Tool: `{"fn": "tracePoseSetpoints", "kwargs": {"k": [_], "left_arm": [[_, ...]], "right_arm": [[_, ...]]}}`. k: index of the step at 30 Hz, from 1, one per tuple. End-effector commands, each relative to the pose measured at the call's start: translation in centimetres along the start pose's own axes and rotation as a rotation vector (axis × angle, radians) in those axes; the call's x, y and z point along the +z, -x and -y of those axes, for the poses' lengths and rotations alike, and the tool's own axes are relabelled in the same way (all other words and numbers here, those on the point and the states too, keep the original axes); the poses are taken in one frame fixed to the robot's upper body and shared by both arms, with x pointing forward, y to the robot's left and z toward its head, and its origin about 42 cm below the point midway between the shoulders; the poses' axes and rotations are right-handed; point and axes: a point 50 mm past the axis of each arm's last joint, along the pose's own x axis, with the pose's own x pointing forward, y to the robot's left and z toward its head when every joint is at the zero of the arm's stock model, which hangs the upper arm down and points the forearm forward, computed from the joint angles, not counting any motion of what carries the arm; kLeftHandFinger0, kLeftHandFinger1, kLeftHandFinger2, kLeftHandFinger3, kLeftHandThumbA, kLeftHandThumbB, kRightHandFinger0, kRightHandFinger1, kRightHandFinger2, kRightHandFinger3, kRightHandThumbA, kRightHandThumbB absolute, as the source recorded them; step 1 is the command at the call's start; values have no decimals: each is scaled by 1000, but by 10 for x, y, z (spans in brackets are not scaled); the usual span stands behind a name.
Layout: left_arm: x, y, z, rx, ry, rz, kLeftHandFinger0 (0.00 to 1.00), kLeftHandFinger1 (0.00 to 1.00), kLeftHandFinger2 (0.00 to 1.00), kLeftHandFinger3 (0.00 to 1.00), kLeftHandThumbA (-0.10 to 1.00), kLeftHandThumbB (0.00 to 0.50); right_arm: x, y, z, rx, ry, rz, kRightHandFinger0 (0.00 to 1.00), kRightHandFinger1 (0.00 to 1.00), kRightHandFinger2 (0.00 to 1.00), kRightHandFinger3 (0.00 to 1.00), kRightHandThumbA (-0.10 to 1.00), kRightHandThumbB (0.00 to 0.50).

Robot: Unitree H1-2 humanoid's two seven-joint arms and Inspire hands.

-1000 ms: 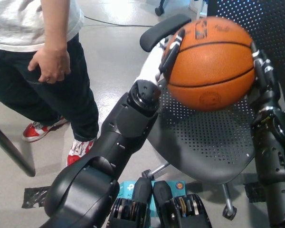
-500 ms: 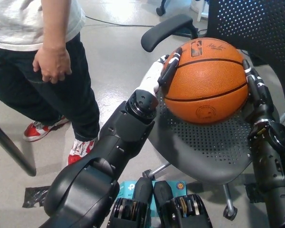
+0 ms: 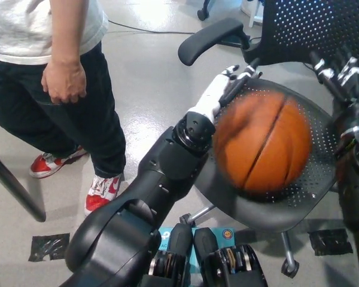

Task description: The robot grabs the basketball from a person using both hands and then drops it on the black chair in the front

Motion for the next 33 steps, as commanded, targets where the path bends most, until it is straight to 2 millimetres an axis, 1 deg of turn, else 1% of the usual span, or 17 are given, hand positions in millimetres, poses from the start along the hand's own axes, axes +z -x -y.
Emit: {"fn": "tracePoseSetpoints", "kwargs": {"k": [1,3,5,7,8,13,16,19,20,22,24,25,27,29,30,32,33], "left_arm": [[37,-7,-37,39,2,153,1000,1000,1000,1000,1000,264],[33,-7,-52,55,-3,153,1000,1000,1000,1000,1000,276],[29,-6,-68,66,-6,163,1000,1000,1000,1000,1000,263],[26,-5,-78,75,6,167,1000,1000,1000,1000,1000,262],[24,-4,-88,85,4,168,1000,1000,1000,1000,1000,261],[24,7,-125,116,-37,218,1000,1000,1000,1000,1000,256],[25,18,-137,107,-36,284,1000,1000,1000,1000,1000,256],[28,32,-141,88,-22,335,1000,1000,1000,1000,1000,286],[29,40,-141,78,-30,369,1000,1000,1000,1000,1000,279],[31,51,-141,61,-14,388,1000,1000,1000,1000,1000,291],[34,64,-140,59,-27,409,1000,1000,1000,1000,1000,274],[33,71,-139,57,-31,414,1000,1000,1000,1000,1000,266],[31,82,-135,53,-30,420,1000,1000,1000,1000,1000,264],[24,100,-132,42,-5,459,1000,1000,1000,1000,1000,270],[21,113,-131,48,12,476,1000,1000,1000,1000,1000,287],[15,136,-128,76,48,535,1000,1000,1000,1000,1000,265],[12,150,-127,89,75,565,1000,1000,1000,1000,1000,236]], "right_arm": [[58,-19,22,-48,44,208,1000,1000,1000,1000,1000,307],[67,-19,33,-46,43,222,1000,1000,1000,1000,1000,315],[75,-17,45,-66,32,260,1000,1000,1000,1000,1000,290],[81,-17,50,-84,38,286,1000,1000,1000,1000,1000,287],[87,-14,54,-79,10,314,1000,1000,1000,1000,1000,290],[109,2,51,-60,-15,386,1000,1000,1000,1000,1000,311],[119,15,44,-35,29,424,1000,1000,1000,1000,1000,335],[127,30,37,8,36,468,1000,1000,1000,1000,1000,354],[130,36,31,14,39,485,1000,1000,1000,1000,1000,354],[133,44,24,47,39,507,1000,1000,1000,1000,1000,315],[136,50,17,68,35,513,1000,1000,1000,1000,1000,321],[137,52,15,72,38,517,1000,1000,1000,1000,1000,310],[136,56,13,79,30,514,1000,1000,1000,1000,1000,311],[135,62,10,95,35,537,1000,1000,1000,1000,1000,289],[135,70,7,101,57,563,1000,1000,1000,1000,1000,274],[132,91,1,165,85,614,1000,1000,1000,1000,1000,247],[130,103,-3,197,94,631,1000,1000,1000,1000,1000,242]]}}
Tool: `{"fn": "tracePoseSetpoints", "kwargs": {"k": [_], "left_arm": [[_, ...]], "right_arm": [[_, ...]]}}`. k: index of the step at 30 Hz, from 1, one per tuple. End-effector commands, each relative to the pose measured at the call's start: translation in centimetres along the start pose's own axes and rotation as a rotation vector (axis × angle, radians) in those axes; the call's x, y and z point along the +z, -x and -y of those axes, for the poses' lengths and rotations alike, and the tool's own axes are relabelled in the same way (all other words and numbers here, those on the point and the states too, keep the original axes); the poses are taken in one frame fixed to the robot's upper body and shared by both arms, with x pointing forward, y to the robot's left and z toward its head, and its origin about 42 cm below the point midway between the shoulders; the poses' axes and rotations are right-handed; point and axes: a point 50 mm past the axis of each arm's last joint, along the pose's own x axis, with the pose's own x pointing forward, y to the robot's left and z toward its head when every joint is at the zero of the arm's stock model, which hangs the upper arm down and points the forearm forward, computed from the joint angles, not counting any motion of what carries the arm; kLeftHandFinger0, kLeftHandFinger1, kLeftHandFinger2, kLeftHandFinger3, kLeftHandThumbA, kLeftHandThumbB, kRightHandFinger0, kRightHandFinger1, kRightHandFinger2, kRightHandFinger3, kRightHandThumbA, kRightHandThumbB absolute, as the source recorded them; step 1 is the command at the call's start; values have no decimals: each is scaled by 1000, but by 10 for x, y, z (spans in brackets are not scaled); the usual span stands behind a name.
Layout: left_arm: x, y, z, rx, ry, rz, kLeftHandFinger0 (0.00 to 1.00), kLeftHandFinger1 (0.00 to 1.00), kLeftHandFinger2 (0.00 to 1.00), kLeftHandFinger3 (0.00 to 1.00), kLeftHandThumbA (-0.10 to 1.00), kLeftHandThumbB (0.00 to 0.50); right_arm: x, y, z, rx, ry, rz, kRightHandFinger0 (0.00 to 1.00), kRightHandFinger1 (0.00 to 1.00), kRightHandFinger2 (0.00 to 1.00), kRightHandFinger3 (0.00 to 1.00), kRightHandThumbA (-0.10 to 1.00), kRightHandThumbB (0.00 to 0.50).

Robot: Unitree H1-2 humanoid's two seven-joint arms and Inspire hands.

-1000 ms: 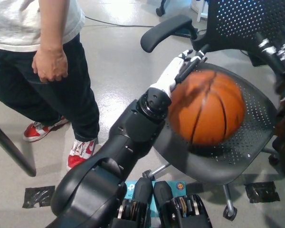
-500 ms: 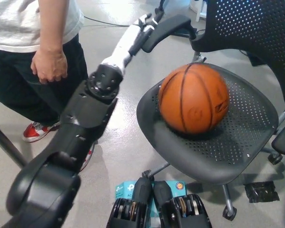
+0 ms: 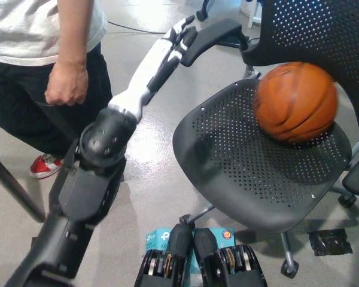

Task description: The robot grabs the basketball from a person using both hands and then drops it on the black chair in the front

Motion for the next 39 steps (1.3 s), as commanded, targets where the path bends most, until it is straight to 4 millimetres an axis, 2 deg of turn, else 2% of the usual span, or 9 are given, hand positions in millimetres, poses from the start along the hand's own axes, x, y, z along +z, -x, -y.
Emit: {"fn": "tracePoseSetpoints", "kwargs": {"k": [1,5,11,14,19,22,26,31,39], "left_arm": [[36,51,-18,31,72,163,1000,1000,1000,1000,1000,216],[43,101,-19,96,114,214,1000,1000,1000,1000,1000,220],[32,181,-19,225,162,221,1000,1000,1000,1000,1000,208],[25,204,-17,261,164,194,1000,1000,1000,1000,1000,251],[-21,247,-18,308,178,47,1000,1000,1000,1000,1000,263],[-44,271,-15,313,136,-38,1000,1000,1000,1000,1000,225],[-71,290,-4,318,148,-107,1000,1000,1000,1000,1000,167],[-97,297,1,315,141,-173,1000,1000,1000,1000,1000,170],[-143,304,9,279,66,-292,1000,1000,1000,1000,1000,206]], "right_arm": [[38,38,-28,184,45,190,1000,1000,1000,1000,1000,256],[36,84,-42,282,16,192,1000,1000,1000,1000,1000,323],[2,152,-56,365,64,71,1000,1000,1000,1000,1000,296],[-13,170,-54,370,67,16,1000,1000,1000,1000,1000,282],[-66,204,-47,356,116,-136,1000,1000,1000,1000,1000,239],[-94,221,-40,333,114,-218,1000,1000,1000,1000,1000,195],[-123,236,-24,285,105,-304,1000,1000,1000,1000,1000,160],[-150,238,-7,264,142,-376,1000,1000,1000,1000,1000,184],[-159,244,6,241,138,-420,1000,1000,1000,1000,1000,215]]}}
